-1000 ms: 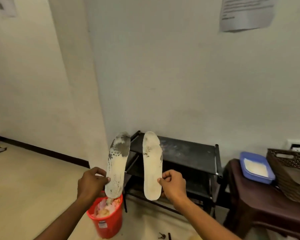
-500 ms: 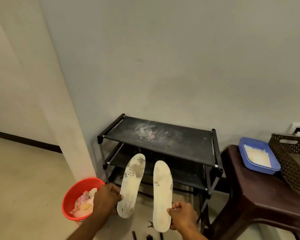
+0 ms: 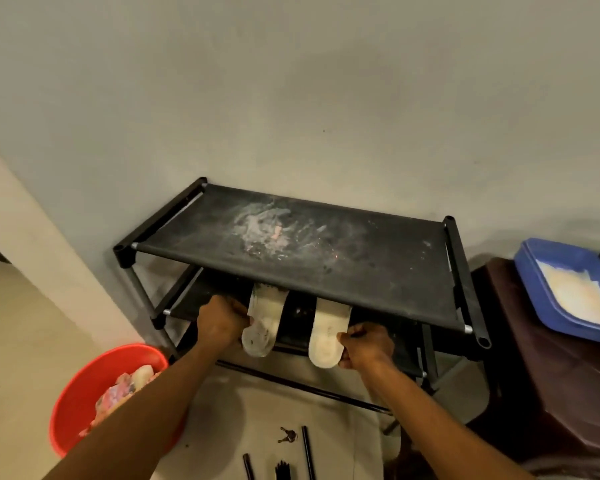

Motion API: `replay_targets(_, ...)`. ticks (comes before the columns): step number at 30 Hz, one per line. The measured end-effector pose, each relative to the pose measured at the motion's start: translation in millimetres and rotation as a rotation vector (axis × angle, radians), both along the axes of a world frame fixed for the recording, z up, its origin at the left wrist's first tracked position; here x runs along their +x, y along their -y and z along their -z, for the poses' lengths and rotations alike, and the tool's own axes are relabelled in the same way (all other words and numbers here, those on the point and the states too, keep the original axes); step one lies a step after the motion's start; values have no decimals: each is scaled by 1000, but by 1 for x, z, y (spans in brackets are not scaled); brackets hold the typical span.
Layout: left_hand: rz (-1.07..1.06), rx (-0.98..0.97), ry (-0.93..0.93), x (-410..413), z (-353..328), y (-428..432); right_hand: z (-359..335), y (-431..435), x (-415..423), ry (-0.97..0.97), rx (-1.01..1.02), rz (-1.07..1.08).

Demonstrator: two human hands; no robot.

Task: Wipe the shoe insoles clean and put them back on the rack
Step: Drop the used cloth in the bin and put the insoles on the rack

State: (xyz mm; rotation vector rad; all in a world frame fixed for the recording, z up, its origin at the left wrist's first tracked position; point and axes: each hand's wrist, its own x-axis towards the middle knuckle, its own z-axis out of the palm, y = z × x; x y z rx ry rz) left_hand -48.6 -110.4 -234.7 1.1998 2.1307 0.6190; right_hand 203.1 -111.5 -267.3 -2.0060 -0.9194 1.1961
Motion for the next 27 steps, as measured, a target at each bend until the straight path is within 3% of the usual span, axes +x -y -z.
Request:
replay_targets(8,11,20,-92,8,22,-27,20,-17,3,44,-2,3)
replay_targets(17,-18,163,-64,13,-6,29,6,29,22,154,124,-91)
replay_targets(27,137,277,160,98,-119,145,-133,145,94,194,277,-127)
